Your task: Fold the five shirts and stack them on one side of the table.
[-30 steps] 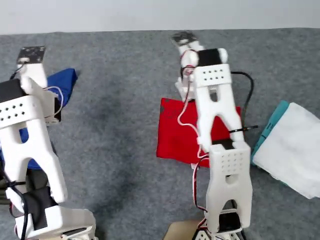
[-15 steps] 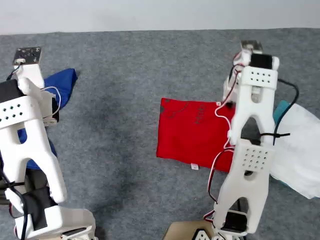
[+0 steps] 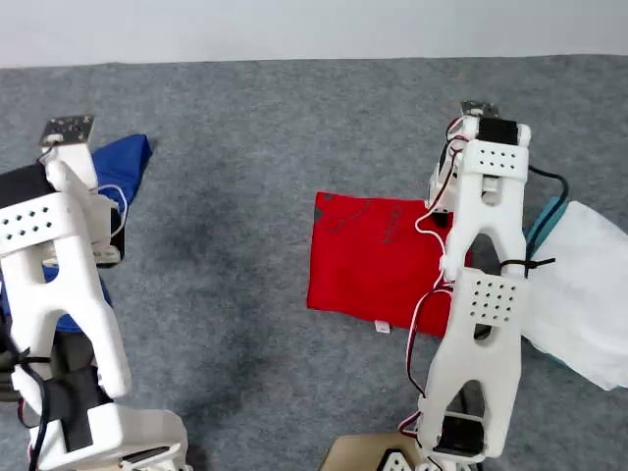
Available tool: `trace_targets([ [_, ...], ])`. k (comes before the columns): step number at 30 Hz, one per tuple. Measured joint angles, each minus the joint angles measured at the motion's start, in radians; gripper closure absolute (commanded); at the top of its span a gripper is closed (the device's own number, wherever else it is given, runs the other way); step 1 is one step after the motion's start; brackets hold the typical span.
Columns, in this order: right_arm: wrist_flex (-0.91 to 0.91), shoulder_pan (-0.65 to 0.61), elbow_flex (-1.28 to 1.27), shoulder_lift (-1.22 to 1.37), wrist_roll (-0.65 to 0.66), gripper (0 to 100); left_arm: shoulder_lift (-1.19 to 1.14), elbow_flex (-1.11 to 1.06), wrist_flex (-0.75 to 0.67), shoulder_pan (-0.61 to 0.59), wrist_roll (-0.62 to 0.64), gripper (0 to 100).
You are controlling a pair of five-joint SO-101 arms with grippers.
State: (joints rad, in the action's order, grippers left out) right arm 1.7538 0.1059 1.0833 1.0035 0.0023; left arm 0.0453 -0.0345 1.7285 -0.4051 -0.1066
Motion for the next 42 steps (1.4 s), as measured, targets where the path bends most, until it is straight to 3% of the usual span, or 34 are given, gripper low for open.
trace_targets([
  [26, -0.072, -0.072, 0.166, 0.029, 0.064, 98.8, 0.000, -0.003, 0.000, 0.000, 0.000, 99],
  [38, -0.172, 0.014, 0.166, 0.109, 0.080, 98.4, 0.000, -0.003, 0.000, 0.000, 0.000, 99],
  [42, -0.180, 0.014, 0.173, 0.120, 0.080, 88.4, 0.000, -0.005, 0.000, 0.000, 0.000, 99],
])
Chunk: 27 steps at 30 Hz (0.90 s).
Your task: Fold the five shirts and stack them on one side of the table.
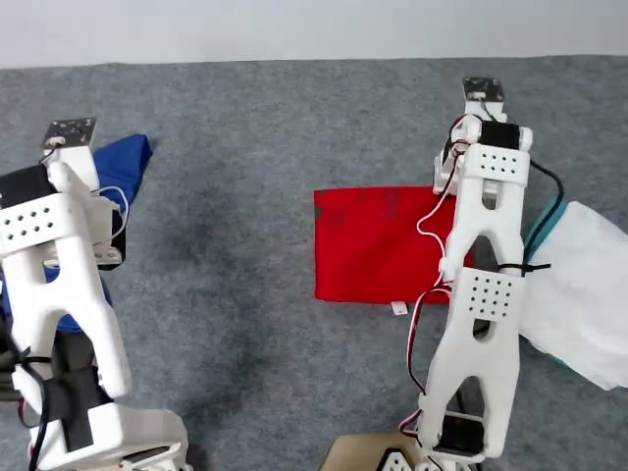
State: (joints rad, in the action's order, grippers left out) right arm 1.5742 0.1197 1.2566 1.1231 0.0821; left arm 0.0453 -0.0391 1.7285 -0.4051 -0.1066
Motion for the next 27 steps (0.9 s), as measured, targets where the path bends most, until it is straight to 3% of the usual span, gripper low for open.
trace_targets([
  [3, 0.032, -0.011, 0.057, 0.000, 0.000, 77.2, 0.000, 0.000, 0.000, 0.000, 0.000, 99],
  [6, 0.104, -0.048, 0.146, 0.000, 0.000, 74.9, 0.000, 0.000, 0.000, 0.000, 0.000, 99],
  [15, 0.181, -0.180, 0.270, -0.011, 0.002, 95.9, 0.000, 0.000, 0.000, 0.000, 0.000, 99],
  [20, 0.181, -0.239, 0.038, -0.161, 0.011, 98.8, 0.000, 0.000, 0.000, 0.000, 0.000, 99],
  [27, 0.183, -0.391, -0.496, -0.491, 0.043, 98.9, 0.000, 0.000, 0.000, 0.000, 0.000, 99],
])
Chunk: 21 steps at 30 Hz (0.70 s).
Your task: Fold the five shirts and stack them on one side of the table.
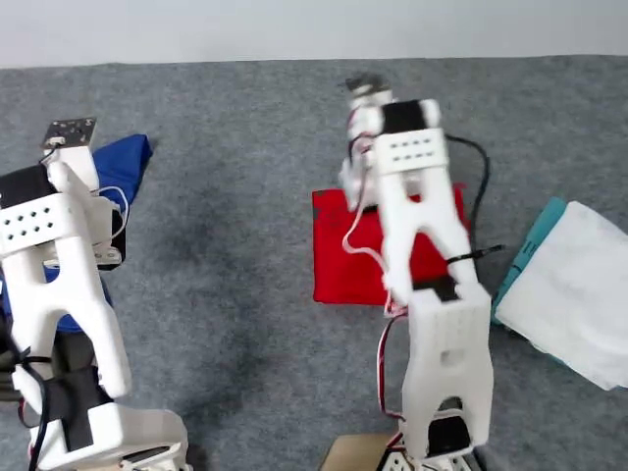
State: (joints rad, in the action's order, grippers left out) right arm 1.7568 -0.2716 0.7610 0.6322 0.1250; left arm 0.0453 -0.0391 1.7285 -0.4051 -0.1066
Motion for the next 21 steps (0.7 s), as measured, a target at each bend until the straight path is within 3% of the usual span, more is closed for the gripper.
trace_targets([
  [4, -0.018, -0.078, -0.218, -0.092, 0.008, 98.9, 0.000, 0.000, 0.000, 0.000, 0.000, 99],
  [12, -0.242, -0.132, -0.519, -0.069, 0.011, 98.9, 0.000, 0.000, 0.000, 0.000, 0.000, 99],
  [21, -0.290, -0.133, -0.539, -0.038, 0.011, 98.7, 0.000, 0.000, 0.000, 0.000, 0.000, 99],
])
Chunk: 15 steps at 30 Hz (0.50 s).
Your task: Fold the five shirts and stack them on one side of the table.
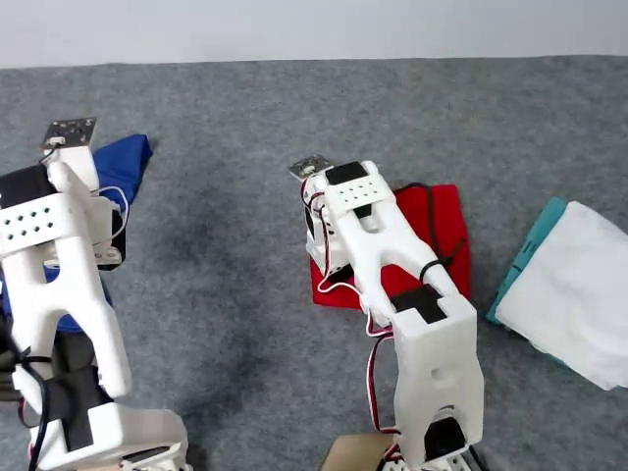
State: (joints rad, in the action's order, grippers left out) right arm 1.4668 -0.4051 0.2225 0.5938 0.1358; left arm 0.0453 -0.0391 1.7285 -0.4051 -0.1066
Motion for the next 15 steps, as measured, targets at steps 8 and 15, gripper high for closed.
trace_targets([
  [8, 0.097, 0.029, 0.048, -0.173, 0.000, 74.5, 0.000, 0.000, 0.000, 0.000, 0.000, 99],
  [15, 0.084, 0.175, 0.048, -0.224, -0.069, 67.9, 0.000, 0.000, 0.000, 0.000, 0.000, 99],
])
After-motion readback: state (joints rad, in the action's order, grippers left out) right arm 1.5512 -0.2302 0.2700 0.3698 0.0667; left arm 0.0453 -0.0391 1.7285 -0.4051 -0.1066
